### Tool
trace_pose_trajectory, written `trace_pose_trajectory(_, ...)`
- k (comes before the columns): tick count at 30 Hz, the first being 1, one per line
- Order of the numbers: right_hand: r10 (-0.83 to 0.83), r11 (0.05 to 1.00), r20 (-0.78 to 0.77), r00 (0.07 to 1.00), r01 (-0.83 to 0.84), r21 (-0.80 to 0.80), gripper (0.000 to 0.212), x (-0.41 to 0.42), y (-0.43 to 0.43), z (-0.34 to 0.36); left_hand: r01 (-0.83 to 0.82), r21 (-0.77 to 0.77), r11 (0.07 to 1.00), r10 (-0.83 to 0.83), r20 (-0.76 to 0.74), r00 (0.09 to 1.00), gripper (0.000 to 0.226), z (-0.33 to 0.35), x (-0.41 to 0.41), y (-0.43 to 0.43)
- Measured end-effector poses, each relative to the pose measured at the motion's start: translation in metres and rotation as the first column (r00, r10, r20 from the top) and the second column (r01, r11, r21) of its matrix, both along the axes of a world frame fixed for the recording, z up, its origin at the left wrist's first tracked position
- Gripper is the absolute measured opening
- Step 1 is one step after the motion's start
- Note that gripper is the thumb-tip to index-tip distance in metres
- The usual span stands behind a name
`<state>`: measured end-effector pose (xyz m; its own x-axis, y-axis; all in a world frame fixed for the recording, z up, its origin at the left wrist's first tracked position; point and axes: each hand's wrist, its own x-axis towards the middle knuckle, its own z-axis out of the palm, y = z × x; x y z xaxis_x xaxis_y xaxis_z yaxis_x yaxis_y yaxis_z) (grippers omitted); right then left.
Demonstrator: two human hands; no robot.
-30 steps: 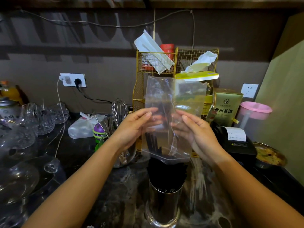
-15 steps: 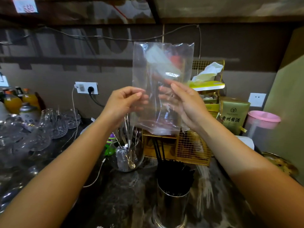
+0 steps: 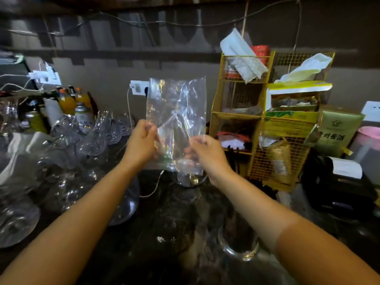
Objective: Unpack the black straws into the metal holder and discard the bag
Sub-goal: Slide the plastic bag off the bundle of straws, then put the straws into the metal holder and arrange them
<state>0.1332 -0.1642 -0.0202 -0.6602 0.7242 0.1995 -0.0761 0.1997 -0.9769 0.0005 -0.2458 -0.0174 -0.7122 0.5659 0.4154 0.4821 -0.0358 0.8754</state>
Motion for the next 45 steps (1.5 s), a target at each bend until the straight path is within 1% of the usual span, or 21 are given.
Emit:
trace_pose_trajectory(4, -0.157, 0.98, 0.181, 0.971, 0.131, 0.146, 0.036, -0.013, -0.014, -0.07, -0.132, -0.227, 0.965, 0.118, -0.077, 0.99, 0.009, -0.064, 0.0, -0.013)
trace_pose_trajectory(6, -0.203, 0.97, 0.264, 0.943, 0.157, 0.185, 0.038, -0.014, -0.019, -0.102, -0.16, -0.35, 0.923, 0.128, -0.111, 0.985, 0.007, -0.094, 0.006, -0.02)
trace_pose_trajectory(7, -0.222, 0.965, 0.32, 0.921, 0.16, 0.208, 0.034, -0.012, -0.02, -0.119, -0.166, -0.409, 0.897, 0.119, -0.137, 0.983, 0.007, -0.109, 0.008, -0.023)
trace_pose_trajectory(9, -0.246, 0.961, 0.436, 0.866, 0.16, 0.224, 0.025, -0.008, -0.022, -0.148, -0.191, -0.544, 0.817, 0.107, -0.183, 0.977, 0.003, -0.136, 0.014, -0.027)
trace_pose_trajectory(10, -0.26, 0.958, 0.498, 0.827, 0.159, 0.237, 0.024, -0.005, -0.024, -0.161, -0.203, -0.611, 0.765, 0.097, -0.202, 0.974, 0.004, -0.149, 0.017, -0.028)
trace_pose_trajectory(12, -0.294, 0.944, 0.607, 0.738, 0.126, 0.304, 0.024, 0.003, -0.028, -0.184, -0.191, -0.716, 0.672, 0.042, -0.221, 0.974, 0.012, -0.174, 0.022, -0.03)
trace_pose_trajectory(14, -0.312, 0.93, 0.68, 0.664, 0.067, 0.361, 0.025, 0.011, -0.032, -0.202, -0.155, -0.778, 0.609, -0.025, -0.214, 0.977, 0.019, -0.194, 0.028, -0.03)
trace_pose_trajectory(18, -0.312, 0.899, 0.783, 0.539, -0.1, 0.427, 0.034, 0.021, -0.035, -0.229, -0.153, -0.872, 0.466, -0.145, -0.245, 0.959, 0.053, -0.227, 0.036, -0.03)
trace_pose_trajectory(21, -0.352, 0.804, 0.804, 0.48, -0.285, 0.522, 0.036, 0.026, -0.036, -0.234, -0.252, -0.853, 0.457, -0.187, -0.369, 0.91, 0.052, -0.241, 0.038, -0.031)
trace_pose_trajectory(23, -0.392, 0.721, 0.773, 0.499, -0.355, 0.595, 0.036, 0.03, -0.035, -0.234, -0.32, -0.819, 0.476, -0.254, -0.476, 0.842, 0.051, -0.244, 0.033, -0.031)
trace_pose_trajectory(24, -0.394, 0.686, 0.766, 0.508, -0.393, 0.613, 0.039, 0.032, -0.033, -0.235, -0.309, -0.826, 0.47, -0.311, -0.483, 0.819, 0.052, -0.245, 0.03, -0.03)
trace_pose_trajectory(26, -0.356, 0.647, 0.802, 0.479, -0.493, 0.581, 0.053, 0.035, -0.029, -0.239, -0.253, -0.87, 0.423, -0.405, -0.432, 0.806, 0.051, -0.247, 0.024, -0.028)
trace_pose_trajectory(28, -0.308, 0.65, 0.86, 0.407, -0.57, 0.503, 0.068, 0.038, -0.025, -0.242, -0.217, -0.893, 0.393, -0.426, -0.386, 0.818, 0.048, -0.252, 0.021, -0.026)
trace_pose_trajectory(30, -0.256, 0.678, 0.903, 0.345, -0.601, 0.422, 0.068, 0.039, -0.024, -0.24, -0.205, -0.893, 0.401, -0.412, -0.376, 0.83, 0.047, -0.254, 0.02, -0.024)
trace_pose_trajectory(31, -0.217, 0.704, 0.917, 0.334, -0.597, 0.384, 0.064, 0.039, -0.023, -0.236, -0.207, -0.889, 0.409, -0.407, -0.381, 0.83, 0.047, -0.253, 0.019, -0.023)
trace_pose_trajectory(33, -0.133, 0.755, 0.927, 0.351, -0.57, 0.324, 0.058, 0.038, -0.024, -0.222, -0.216, -0.882, 0.419, -0.403, -0.394, 0.826, 0.046, -0.246, 0.019, -0.02)
trace_pose_trajectory(35, -0.078, 0.779, 0.907, 0.413, -0.543, 0.314, 0.058, 0.039, -0.026, -0.2, -0.178, -0.879, 0.443, -0.353, -0.353, 0.866, 0.043, -0.232, 0.018, -0.013)
trace_pose_trajectory(37, -0.03, 0.785, 0.862, 0.507, -0.522, 0.334, 0.061, 0.041, -0.029, -0.169, -0.107, -0.845, 0.524, -0.277, -0.288, 0.917, 0.04, -0.211, 0.017, -0.004)
trace_pose_trajectory(39, 0.014, 0.787, 0.794, 0.607, -0.496, 0.365, 0.062, 0.046, -0.032, -0.131, -0.018, -0.77, 0.638, -0.25, -0.23, 0.941, 0.041, -0.183, 0.021, 0.007)
trace_pose_trajectory(42, 0.046, 0.785, 0.671, 0.74, -0.442, 0.434, 0.063, 0.06, -0.035, -0.069, 0.173, -0.631, 0.756, -0.316, -0.12, 0.941, 0.042, -0.13, 0.034, 0.026)
trace_pose_trajectory(45, 0.008, 0.79, 0.532, 0.847, -0.332, 0.515, 0.064, 0.082, -0.027, -0.014, 0.374, -0.494, 0.785, -0.427, 0.007, 0.904, 0.042, -0.077, 0.05, 0.041)
